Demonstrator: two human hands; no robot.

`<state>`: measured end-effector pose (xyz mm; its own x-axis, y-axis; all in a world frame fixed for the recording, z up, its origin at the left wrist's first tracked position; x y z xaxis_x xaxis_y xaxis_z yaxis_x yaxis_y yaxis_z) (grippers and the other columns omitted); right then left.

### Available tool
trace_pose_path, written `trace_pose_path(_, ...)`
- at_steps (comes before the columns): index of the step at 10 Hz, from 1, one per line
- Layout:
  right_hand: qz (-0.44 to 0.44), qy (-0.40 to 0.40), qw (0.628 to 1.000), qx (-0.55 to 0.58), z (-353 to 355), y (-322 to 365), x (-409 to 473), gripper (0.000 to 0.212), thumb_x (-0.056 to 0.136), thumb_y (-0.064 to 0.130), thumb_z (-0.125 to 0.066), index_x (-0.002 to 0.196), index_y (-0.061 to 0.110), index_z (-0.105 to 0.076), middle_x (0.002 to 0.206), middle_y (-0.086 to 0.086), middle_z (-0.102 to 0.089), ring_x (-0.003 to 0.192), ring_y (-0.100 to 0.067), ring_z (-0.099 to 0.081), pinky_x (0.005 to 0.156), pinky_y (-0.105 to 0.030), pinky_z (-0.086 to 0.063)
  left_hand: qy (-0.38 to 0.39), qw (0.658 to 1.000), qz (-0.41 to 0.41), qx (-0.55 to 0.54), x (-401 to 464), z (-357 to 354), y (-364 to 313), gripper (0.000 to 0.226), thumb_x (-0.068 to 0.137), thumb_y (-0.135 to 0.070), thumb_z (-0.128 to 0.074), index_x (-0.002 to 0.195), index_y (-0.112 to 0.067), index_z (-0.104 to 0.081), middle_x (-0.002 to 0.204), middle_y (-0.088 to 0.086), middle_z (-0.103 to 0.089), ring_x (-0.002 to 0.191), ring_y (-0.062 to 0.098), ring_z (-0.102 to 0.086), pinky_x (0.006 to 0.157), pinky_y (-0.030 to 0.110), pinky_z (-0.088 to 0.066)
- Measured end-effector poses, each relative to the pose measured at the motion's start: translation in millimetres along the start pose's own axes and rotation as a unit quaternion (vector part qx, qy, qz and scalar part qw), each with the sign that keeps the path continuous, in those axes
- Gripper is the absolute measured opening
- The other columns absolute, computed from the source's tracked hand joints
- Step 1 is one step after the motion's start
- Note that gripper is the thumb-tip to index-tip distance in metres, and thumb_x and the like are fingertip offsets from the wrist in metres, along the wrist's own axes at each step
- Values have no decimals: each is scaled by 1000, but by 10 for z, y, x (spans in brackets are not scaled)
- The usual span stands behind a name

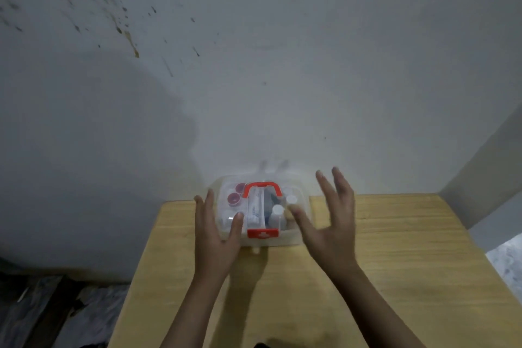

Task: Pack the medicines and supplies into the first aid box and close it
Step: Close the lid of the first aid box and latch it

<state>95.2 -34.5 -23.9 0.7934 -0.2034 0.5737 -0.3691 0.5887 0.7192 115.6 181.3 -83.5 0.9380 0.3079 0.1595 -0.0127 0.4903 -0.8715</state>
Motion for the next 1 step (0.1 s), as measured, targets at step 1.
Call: trace_pose_path(1, 138, -239, 960, 53, 906, 725, 439, 36, 90, 21, -60, 117, -2, -54, 124, -21, -54, 116, -32, -55, 97, -36, -46, -89, 993, -55, -54, -273, 263, 6, 60, 84, -50, -58, 137, -41, -33, 155, -2, -28, 142, 8, -23, 111, 22, -25)
Point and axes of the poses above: each hand's wrist, its own x-axis towards the middle knuckle, its own z-axis out of the back of the hand, y = z × x, the point moved 5 cm from there along x, towards the middle knuckle
